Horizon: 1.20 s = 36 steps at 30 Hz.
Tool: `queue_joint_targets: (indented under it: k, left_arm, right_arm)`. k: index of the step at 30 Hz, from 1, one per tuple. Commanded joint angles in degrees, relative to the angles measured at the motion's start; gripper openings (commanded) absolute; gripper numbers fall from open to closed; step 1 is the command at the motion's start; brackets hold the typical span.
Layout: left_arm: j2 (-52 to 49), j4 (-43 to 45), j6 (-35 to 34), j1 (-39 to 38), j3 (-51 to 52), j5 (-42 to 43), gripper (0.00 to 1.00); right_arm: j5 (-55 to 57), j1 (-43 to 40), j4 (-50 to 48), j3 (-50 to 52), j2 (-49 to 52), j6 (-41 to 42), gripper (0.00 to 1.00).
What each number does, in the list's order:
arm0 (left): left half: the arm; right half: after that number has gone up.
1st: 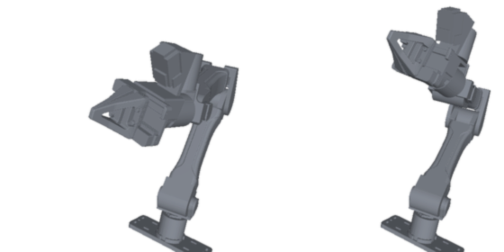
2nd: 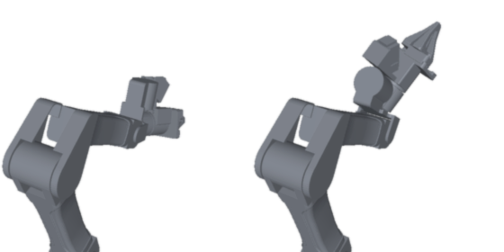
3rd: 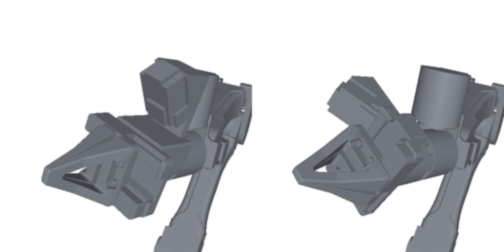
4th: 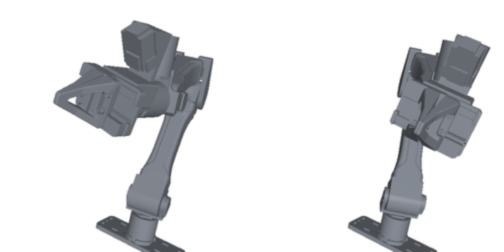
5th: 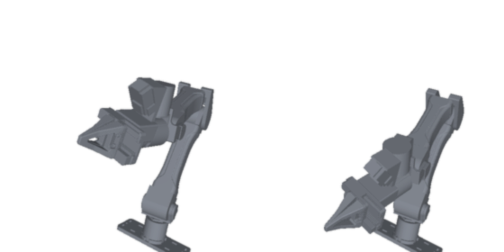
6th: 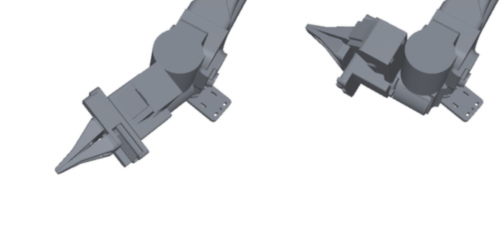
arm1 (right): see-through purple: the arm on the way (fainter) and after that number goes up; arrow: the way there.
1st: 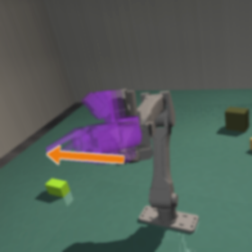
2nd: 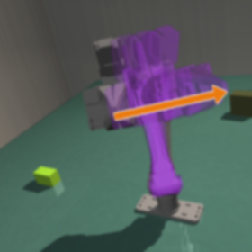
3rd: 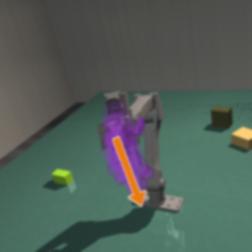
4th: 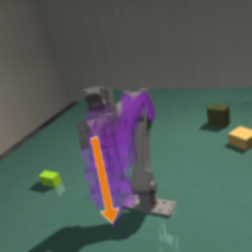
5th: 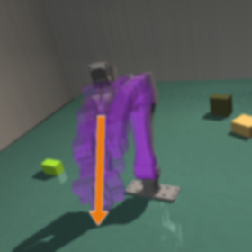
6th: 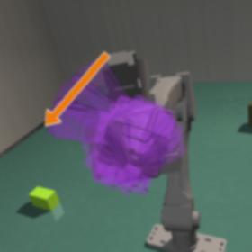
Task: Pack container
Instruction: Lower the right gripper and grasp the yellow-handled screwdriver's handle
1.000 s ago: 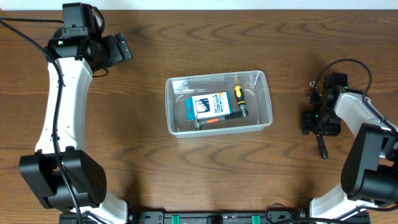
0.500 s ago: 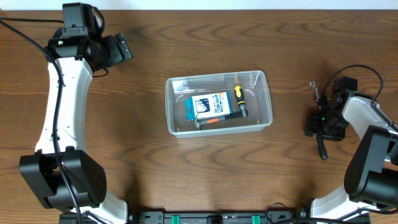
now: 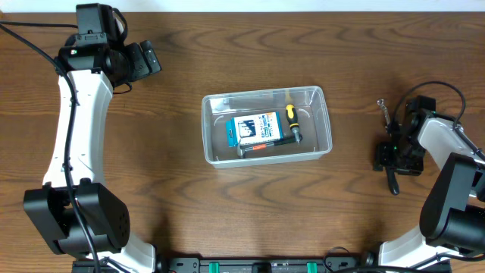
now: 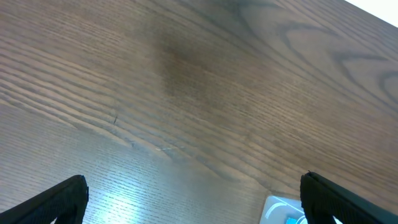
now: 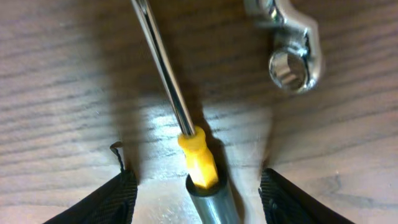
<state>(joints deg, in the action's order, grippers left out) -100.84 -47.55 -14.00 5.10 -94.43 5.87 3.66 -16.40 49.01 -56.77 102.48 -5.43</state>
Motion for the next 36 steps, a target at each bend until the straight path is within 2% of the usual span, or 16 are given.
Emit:
queue_joint_targets:
  k: [1,12,14,17,18,20,24,26,27,30,36]
  left_arm:
    - [0.0,-0.1,-0.7,0.1,-0.8,0.1,0.98]
    - [0.0,-0.1,-0.7,0.1,-0.8,0.1,0.98]
    - [0.0,-0.1,-0.7,0.1,-0.8,0.1,0.98]
    - [0.0,-0.1,-0.7,0.1,-0.8,0.1,0.98]
    - [0.0,-0.1,-0.7,0.1,-0.8,0.1,0.98]
    - [0.0,-0.1,-0.7,0.1,-0.8,0.1,0.98]
    - [0.0,-0.1,-0.7,0.1,-0.8,0.1,0.98]
    - [0.0,-0.1,-0.7,0.1,-0.8,0.1,0.98]
    - [0.0,-0.1,-0.7,0.1,-0.8,0.1,0.98]
    - [0.0,-0.1,-0.7,0.1,-0.8,0.1,0.98]
    - [0.0,-0.1,-0.7,0.1,-0.8,0.1,0.98]
  right_arm:
    - [5.2,-0.5,0.0,3.7,3.9,-3.4,0.66]
    - [4.0,-0.6,-3.6,3.7,3.9,-7.5,0.68]
    - [3.7,-0.5,-3.7,3.7,3.9,-7.5,0.61]
    - [3.6,-0.6,-4.1,3.7,3.9,-7.5,0.32]
    - [3.6,-0.6,-4.3,3.7,3.9,-7.2,0.26]
    - [3.6,-0.6,-4.5,3.7,3.9,-6.8,0.25]
    - [3.9,-0.6,-4.4,3.7,3.9,-5.7,0.36]
    - [3.8,-0.6,-4.5,3.7,3.9,-5.7,0.38]
    - [3.8,-0.6,-4.4,3.7,3.9,-5.7,0.37]
    - [3.8,-0.6,-4.5,3.7,3.9,-4.7,0.24]
    - [3.8,-0.6,-4.3,3.7,3.9,-4.2,0.12]
